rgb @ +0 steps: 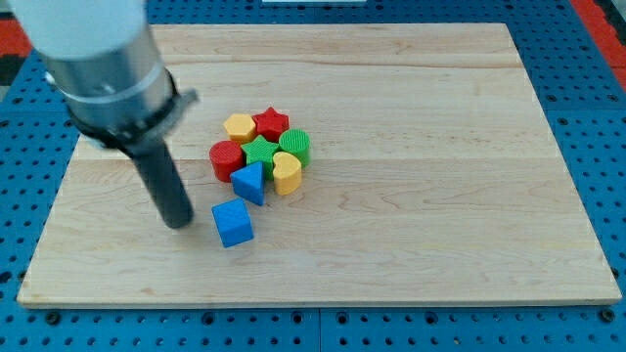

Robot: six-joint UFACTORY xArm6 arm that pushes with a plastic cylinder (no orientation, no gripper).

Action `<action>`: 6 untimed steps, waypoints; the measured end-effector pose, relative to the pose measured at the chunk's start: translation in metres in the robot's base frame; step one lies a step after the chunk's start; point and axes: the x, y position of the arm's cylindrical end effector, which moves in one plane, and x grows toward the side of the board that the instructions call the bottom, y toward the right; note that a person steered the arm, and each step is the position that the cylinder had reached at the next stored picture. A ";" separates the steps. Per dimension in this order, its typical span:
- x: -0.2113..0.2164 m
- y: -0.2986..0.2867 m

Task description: Push the cube slightly right

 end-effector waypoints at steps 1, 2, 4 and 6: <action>-0.014 0.017; -0.026 0.015; -0.040 0.016; -0.054 0.016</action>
